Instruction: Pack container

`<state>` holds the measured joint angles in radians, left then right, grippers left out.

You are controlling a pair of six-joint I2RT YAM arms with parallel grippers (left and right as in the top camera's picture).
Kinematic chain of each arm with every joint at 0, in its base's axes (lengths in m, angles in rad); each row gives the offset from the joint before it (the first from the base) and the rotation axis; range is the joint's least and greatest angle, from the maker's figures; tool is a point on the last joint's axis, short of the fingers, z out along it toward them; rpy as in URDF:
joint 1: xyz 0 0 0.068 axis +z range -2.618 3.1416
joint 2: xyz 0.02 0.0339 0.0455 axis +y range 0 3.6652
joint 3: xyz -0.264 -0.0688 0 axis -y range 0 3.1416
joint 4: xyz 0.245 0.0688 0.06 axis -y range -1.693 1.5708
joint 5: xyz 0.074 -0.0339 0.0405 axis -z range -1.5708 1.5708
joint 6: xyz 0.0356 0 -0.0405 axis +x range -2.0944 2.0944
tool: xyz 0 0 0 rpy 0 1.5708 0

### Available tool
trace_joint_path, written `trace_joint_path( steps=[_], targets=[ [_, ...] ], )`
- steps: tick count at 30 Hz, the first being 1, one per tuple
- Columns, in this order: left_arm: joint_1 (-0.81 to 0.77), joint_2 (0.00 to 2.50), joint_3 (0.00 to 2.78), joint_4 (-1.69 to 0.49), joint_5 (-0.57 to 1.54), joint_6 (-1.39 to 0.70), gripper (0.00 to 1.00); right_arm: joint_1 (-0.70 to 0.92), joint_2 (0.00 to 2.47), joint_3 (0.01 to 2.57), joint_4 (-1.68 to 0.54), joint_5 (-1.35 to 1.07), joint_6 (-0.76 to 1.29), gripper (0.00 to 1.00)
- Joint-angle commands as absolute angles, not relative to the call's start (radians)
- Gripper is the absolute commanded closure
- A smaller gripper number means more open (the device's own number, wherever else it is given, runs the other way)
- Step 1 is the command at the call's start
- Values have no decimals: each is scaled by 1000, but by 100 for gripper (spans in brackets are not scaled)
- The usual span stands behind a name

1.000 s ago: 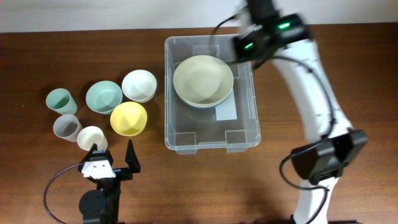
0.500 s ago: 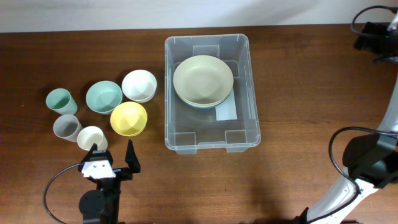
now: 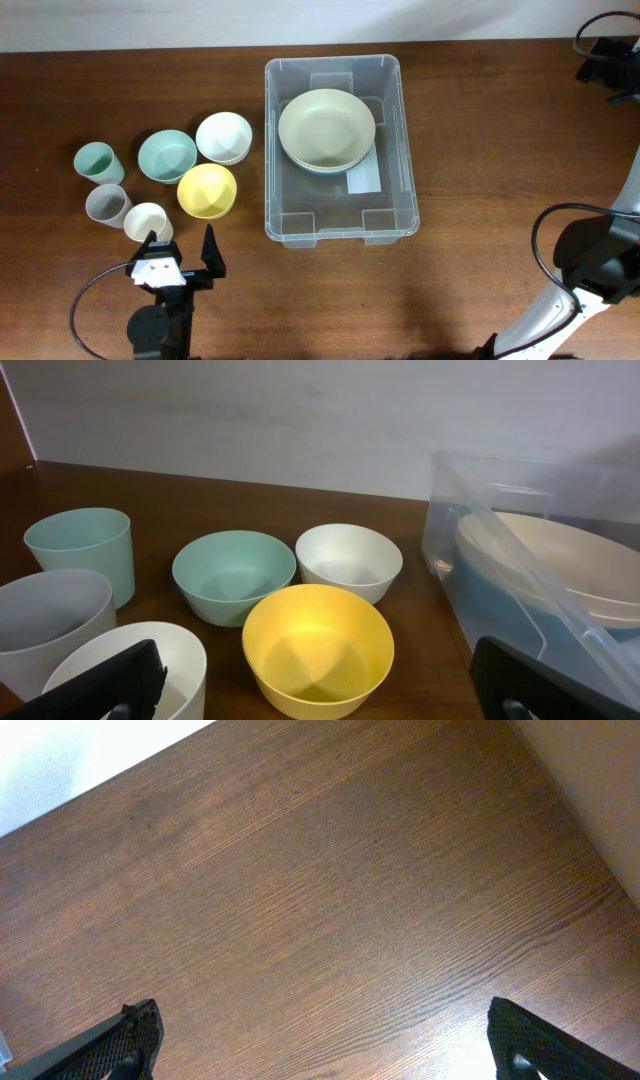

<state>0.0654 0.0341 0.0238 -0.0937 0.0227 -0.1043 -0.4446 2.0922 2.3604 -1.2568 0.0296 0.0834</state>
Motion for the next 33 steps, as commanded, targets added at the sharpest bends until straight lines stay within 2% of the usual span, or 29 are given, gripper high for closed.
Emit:
trace_joint_path(
  steps=[1,13,21,25,28,29,33],
  targets=[
    [61,27,17,-94,30,-88,0,-445,2083,2383,-1257,38,94,1],
    [61,27,17,-94,30,-88,0,-445,2083,2383,-1257,38,94,1],
    [64,27,56,181,-212,-138,0,-445,2082,2383,-1257,38,94,1],
    [64,52,239,171,-271,-167,0,-445,2083,2383,-1257,38,94,1],
    [64,160,413,78,-281,-218,0,-445,2083,2383,-1257,38,94,1],
    [64,299,539,46,-296,-287,0,-445,2082,2383,-1257,38,94,1],
    [64,599,816,-136,-292,-325,0,-445,2082,2383,-1257,38,94,1]
  ],
)
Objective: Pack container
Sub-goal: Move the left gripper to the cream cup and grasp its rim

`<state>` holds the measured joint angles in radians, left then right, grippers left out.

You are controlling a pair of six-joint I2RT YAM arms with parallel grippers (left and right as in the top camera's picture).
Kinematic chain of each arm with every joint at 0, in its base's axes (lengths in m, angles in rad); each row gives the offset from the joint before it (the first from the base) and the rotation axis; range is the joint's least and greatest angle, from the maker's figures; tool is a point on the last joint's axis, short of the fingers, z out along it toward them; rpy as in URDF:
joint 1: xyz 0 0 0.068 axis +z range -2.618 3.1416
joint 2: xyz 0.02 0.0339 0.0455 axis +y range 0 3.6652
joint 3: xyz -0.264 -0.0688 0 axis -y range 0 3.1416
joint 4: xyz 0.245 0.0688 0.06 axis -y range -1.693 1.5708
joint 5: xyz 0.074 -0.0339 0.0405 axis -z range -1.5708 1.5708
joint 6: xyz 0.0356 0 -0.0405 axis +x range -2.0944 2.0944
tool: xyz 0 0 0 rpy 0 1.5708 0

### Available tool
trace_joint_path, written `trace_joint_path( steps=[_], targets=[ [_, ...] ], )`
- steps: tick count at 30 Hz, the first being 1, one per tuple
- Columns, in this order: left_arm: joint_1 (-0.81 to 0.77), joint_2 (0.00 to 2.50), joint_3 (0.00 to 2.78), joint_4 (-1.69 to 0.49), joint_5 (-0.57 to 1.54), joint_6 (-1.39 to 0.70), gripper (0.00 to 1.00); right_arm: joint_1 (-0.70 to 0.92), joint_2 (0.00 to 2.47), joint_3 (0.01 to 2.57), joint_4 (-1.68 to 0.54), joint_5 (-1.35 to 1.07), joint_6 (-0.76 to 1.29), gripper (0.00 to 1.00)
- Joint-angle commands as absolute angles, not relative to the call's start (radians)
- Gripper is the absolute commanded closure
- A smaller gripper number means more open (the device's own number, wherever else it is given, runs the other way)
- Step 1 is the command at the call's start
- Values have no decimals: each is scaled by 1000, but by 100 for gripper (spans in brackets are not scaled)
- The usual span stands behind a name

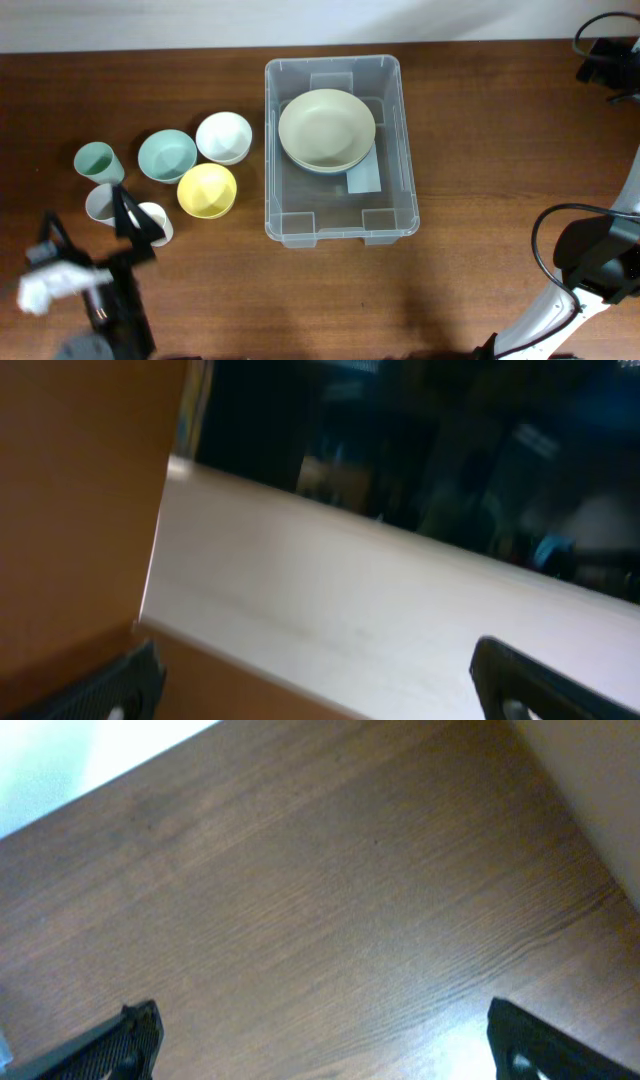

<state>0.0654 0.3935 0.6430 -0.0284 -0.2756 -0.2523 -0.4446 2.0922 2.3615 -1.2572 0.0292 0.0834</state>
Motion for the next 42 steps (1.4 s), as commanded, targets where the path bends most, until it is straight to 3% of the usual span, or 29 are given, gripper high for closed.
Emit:
trace_joint_path(
  steps=[1,5,12,16,19,28,29,30,32,42],
  targets=[
    [63,670,889,-210,-289,-325,0,-445,2083,2383,-1257,38,94,1],
    [63,1002,1236,-595,-226,-325,0,-445,2083,2383,-1257,38,94,1],
    [69,1237,1314,-688,-121,-354,0,-445,2083,2383,-1257,38,94,1],
    [198,1266,1314,-969,-196,-815,0,-445,2083,2383,-1257,38,94,1],
    [264,1280,1309,-1076,-130,-841,1,-445,2082,2383,-1257,38,94,1],
    [271,1374,1309,-1258,-21,-840,1,-445,2082,2383,-1257,38,94,1],
    [271,1382,1309,-1266,-17,-840,4,-445,2083,2383,-1257,38,94,1],
    [271,1389,1309,-1274,-23,-840,17,-445,2082,2383,-1257,38,94,1],
    [271,1394,1308,-1273,-44,-836,27,-445,2083,2383,-1257,38,94,1],
    [286,1395,1110,-1168,-54,-905,21,-445,2082,2383,-1257,38,94,1]
  ],
)
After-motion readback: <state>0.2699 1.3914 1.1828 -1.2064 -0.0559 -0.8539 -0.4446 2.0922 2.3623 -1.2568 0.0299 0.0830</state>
